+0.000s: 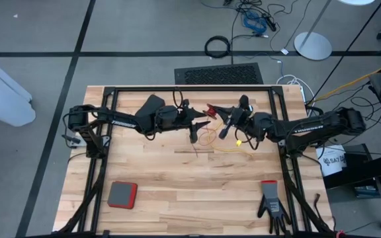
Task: Coil cords
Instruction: Uncoil the red wire from the spool
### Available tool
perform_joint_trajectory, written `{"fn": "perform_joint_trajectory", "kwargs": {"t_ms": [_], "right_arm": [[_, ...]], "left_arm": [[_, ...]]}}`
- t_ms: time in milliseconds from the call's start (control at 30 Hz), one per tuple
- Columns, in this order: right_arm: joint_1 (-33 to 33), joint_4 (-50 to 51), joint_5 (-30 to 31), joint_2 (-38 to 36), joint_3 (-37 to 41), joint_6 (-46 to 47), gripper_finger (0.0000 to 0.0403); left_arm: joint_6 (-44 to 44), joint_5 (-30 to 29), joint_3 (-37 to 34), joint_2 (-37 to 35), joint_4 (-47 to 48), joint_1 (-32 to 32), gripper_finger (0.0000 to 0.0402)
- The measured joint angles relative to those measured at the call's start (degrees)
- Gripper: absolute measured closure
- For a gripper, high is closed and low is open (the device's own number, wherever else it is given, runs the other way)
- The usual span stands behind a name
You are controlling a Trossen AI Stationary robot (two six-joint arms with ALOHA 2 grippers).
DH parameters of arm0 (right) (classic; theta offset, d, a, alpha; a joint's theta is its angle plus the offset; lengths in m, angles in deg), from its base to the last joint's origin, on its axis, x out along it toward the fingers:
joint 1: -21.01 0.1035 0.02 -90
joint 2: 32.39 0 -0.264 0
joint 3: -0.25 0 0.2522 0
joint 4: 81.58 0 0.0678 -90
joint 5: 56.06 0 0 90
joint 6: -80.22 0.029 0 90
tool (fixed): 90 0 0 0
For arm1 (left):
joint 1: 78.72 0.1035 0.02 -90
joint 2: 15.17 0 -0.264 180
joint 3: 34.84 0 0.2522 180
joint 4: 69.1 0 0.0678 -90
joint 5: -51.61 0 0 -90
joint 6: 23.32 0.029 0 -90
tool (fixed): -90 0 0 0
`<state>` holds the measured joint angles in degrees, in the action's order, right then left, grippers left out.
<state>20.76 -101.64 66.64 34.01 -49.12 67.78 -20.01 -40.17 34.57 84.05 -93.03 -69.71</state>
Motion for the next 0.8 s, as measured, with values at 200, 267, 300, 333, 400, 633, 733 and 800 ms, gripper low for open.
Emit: {"fn": "perform_joint_trajectory", "kwargs": {"t_ms": [200,267,300,333,400,633,733,800], "right_arm": [[-0.01,-1.20,0.15,1.70,0.00,-0.05,0.0403],[-0.02,-1.16,0.19,1.74,0.00,-0.09,0.0403],[-0.02,-1.18,0.21,1.74,0.00,-0.18,0.0403],[-0.02,-1.20,0.23,1.74,0.00,-0.23,0.0403],[-0.02,-1.24,0.23,1.74,0.00,-0.44,0.0403],[-1.08,-1.62,0.73,1.74,0.00,-0.48,0.0403],[-1.80,-0.21,3.74,1.75,0.00,-1.96,0.0403],[-2.44,1.22,5.48,1.77,0.00,-2.79,0.0403]], "left_arm": [[1.37,0.00,0.03,0.02,0.85,-0.03,0.0336],[1.93,0.06,0.03,0.02,0.94,-0.09,0.0369],[2.07,0.42,0.03,0.02,0.92,-0.10,0.0383],[2.42,1.01,0.03,0.02,0.92,-0.08,0.0391],[3.23,1.22,0.03,0.02,0.92,-0.11,0.0394],[3.15,1.36,0.03,0.02,-0.02,-1.05,0.0399],[3.17,1.51,0.03,0.02,-1.02,-2.01,0.0400],[3.59,1.76,0.05,0.02,-1.66,-2.52,0.0400]]}}
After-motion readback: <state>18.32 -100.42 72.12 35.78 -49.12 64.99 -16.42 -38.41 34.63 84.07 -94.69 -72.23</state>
